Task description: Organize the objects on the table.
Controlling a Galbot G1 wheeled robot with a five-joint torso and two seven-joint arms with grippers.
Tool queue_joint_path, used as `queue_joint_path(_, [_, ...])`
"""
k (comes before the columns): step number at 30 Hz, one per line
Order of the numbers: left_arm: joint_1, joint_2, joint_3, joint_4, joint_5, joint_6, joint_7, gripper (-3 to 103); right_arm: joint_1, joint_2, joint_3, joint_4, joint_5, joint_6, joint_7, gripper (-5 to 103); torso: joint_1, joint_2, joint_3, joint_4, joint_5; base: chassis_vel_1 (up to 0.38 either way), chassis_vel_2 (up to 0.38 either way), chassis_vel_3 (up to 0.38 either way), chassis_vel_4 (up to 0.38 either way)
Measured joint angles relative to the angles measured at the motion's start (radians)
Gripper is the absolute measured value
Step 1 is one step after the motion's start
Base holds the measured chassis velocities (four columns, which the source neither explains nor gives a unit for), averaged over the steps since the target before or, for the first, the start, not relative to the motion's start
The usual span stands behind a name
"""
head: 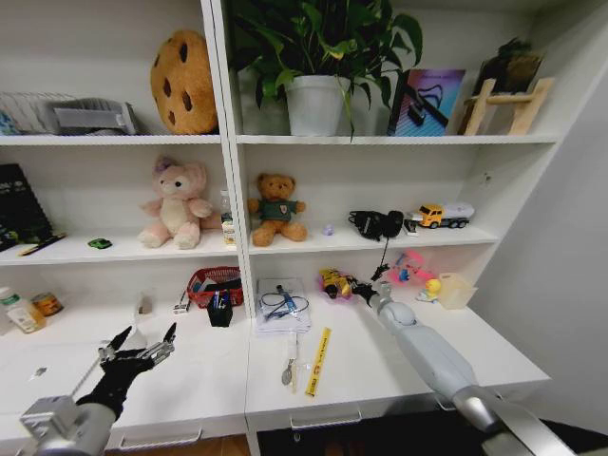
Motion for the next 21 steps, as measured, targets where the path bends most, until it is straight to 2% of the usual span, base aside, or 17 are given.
queue_joint_path(2, [0.000, 0.000, 0.000, 0.000, 0.000, 0.000, 0.000, 100, -0.010, -0.006, 0.005, 0.015, 0.000, -0.003, 0.000, 24, 0.000, 0.000, 0.000, 0.0002, 0.0000, 0.000, 0.000, 0.000, 0.000])
queue_joint_path(5, [0.000, 0.000, 0.000, 0.000, 0.000, 0.000, 0.000, 100, -0.042, -0.021, 0.025, 0.074, 0.006, -0.019, 0.004, 40, 0.000, 0.000, 0.000, 0.0003, 0.0001, 0.000, 0.000, 0.000, 0.000])
queue_joint_path(6, [0.000, 0.000, 0.000, 0.000, 0.000, 0.000, 0.000, 100, -0.042, -0.021, 0.025, 0.074, 0.006, -0.019, 0.004, 40, 0.000, 0.000, 0.000, 0.0003, 0.0001, 0.000, 0.000, 0.000, 0.000])
queue_joint_path(8, [0.000, 0.000, 0.000, 0.000, 0.000, 0.000, 0.000, 100, -0.074, -0.038, 0.044, 0.140, 0.021, -0.039, 0.015, 51, 0.000, 0.000, 0.000, 0.0007, -0.0001, 0.000, 0.000, 0.000, 0.000])
queue_joint_path(9, [0.000, 0.000, 0.000, 0.000, 0.000, 0.000, 0.000, 100, -0.074, -0.038, 0.044, 0.140, 0.021, -0.039, 0.015, 51, 0.000, 0.000, 0.000, 0.0007, -0.0001, 0.000, 0.000, 0.000, 0.000])
queue_joint_path(12, [0.000, 0.000, 0.000, 0.000, 0.000, 0.000, 0.000, 100, -0.205, -0.077, 0.101, 0.314, 0.045, -0.073, 0.078, 68, 0.000, 0.000, 0.000, 0.0006, 0.0002, 0.000, 0.000, 0.000, 0.000])
queue_joint_path(13, [0.000, 0.000, 0.000, 0.000, 0.000, 0.000, 0.000, 100, -0.205, -0.077, 0.101, 0.314, 0.045, -0.073, 0.078, 68, 0.000, 0.000, 0.000, 0.0006, 0.0002, 0.000, 0.000, 0.000, 0.000])
queue_joint_path(15, [0.000, 0.000, 0.000, 0.000, 0.000, 0.000, 0.000, 100, -0.321, -0.100, 0.171, 0.434, 0.038, -0.087, 0.118, 79, 0.000, 0.000, 0.000, -0.0004, 0.0006, 0.000, 0.000, 0.000, 0.000])
queue_joint_path(16, [0.000, 0.000, 0.000, 0.000, 0.000, 0.000, 0.000, 100, -0.378, -0.113, 0.221, 0.504, 0.028, -0.096, 0.135, 79, 0.000, 0.000, 0.000, -0.0005, 0.0009, 0.000, 0.000, 0.000, 0.000])
queue_joint_path(17, [0.000, 0.000, 0.000, 0.000, 0.000, 0.000, 0.000, 100, -0.378, -0.113, 0.221, 0.504, 0.028, -0.096, 0.135, 79, 0.000, 0.000, 0.000, -0.0005, 0.0009, 0.000, 0.000, 0.000, 0.000])
queue_joint_path(19, [0.000, 0.000, 0.000, 0.000, 0.000, 0.000, 0.000, 100, -0.506, -0.141, 0.331, 0.673, -0.002, -0.098, 0.184, 90, 0.000, 0.000, 0.000, 0.0006, -0.0012, 0.000, 0.000, 0.000, 0.000])
queue_joint_path(20, [0.000, 0.000, 0.000, 0.000, 0.000, 0.000, 0.000, 100, -0.506, -0.141, 0.331, 0.673, -0.002, -0.098, 0.184, 90, 0.000, 0.000, 0.000, 0.0006, -0.0012, 0.000, 0.000, 0.000, 0.000])
queue_joint_path(21, [0.000, 0.000, 0.000, 0.000, 0.000, 0.000, 0.000, 100, -0.599, -0.152, 0.396, 0.763, -0.031, -0.087, 0.202, 95, 0.000, 0.000, 0.000, 0.0002, -0.0001, 0.000, 0.000, 0.000, 0.000])
